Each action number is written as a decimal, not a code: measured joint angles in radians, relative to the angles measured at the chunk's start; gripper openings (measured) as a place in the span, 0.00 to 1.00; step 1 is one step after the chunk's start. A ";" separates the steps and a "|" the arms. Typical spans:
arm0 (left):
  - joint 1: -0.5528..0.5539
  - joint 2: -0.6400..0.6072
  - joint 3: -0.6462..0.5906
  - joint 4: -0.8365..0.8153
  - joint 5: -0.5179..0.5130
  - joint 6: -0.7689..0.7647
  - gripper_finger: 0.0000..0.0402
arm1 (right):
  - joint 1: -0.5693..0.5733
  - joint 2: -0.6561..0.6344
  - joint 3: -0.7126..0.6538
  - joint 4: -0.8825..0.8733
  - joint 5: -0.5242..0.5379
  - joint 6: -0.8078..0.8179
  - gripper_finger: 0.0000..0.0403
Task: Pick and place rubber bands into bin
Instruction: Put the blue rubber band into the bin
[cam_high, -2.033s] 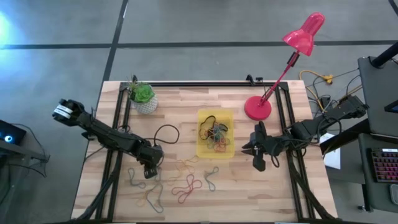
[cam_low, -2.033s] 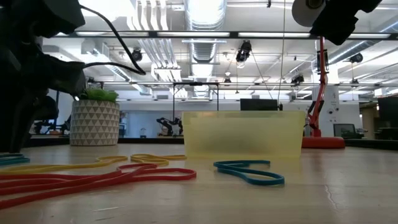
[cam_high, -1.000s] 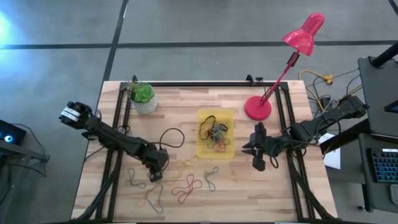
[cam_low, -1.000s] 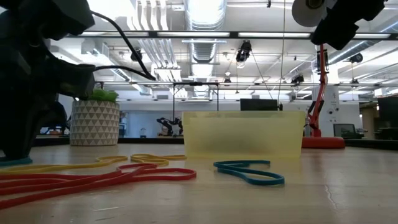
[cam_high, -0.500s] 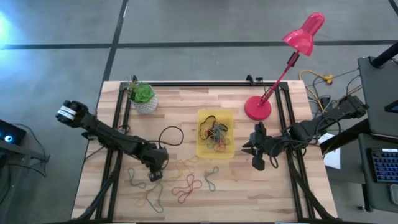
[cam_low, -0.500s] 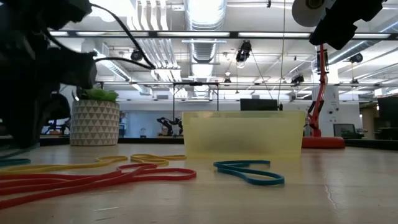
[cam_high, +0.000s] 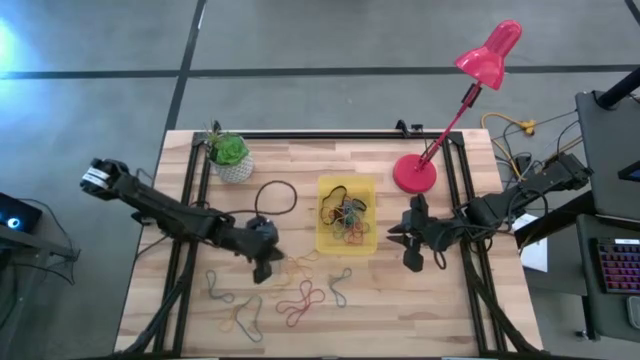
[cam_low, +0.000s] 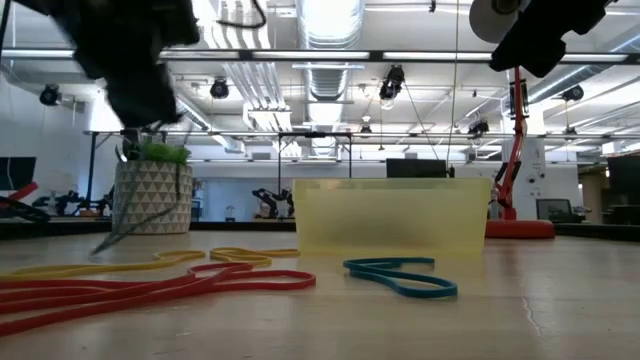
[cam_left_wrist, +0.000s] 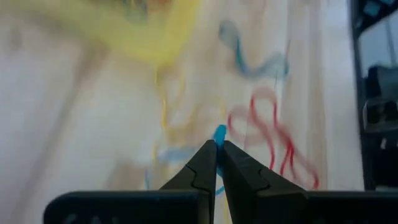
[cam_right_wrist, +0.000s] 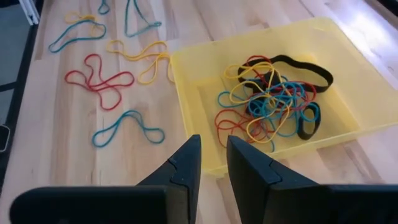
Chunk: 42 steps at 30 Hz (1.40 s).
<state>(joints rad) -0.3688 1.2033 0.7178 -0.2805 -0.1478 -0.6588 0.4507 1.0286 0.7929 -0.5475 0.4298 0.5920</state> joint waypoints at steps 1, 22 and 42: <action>0.008 -0.001 0.010 0.017 -0.020 0.023 0.02 | 0.000 0.000 0.000 0.004 0.004 -0.007 0.17; 0.293 0.124 0.042 0.656 -0.143 0.361 0.02 | 0.001 0.001 0.000 0.021 0.023 -0.005 0.17; 0.381 0.557 0.263 0.736 0.081 0.349 0.02 | 0.001 0.001 0.000 0.037 0.042 0.086 0.17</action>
<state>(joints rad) 0.0117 1.7604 0.9806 0.4559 -0.0667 -0.3101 0.4515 1.0298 0.7929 -0.5101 0.4721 0.6776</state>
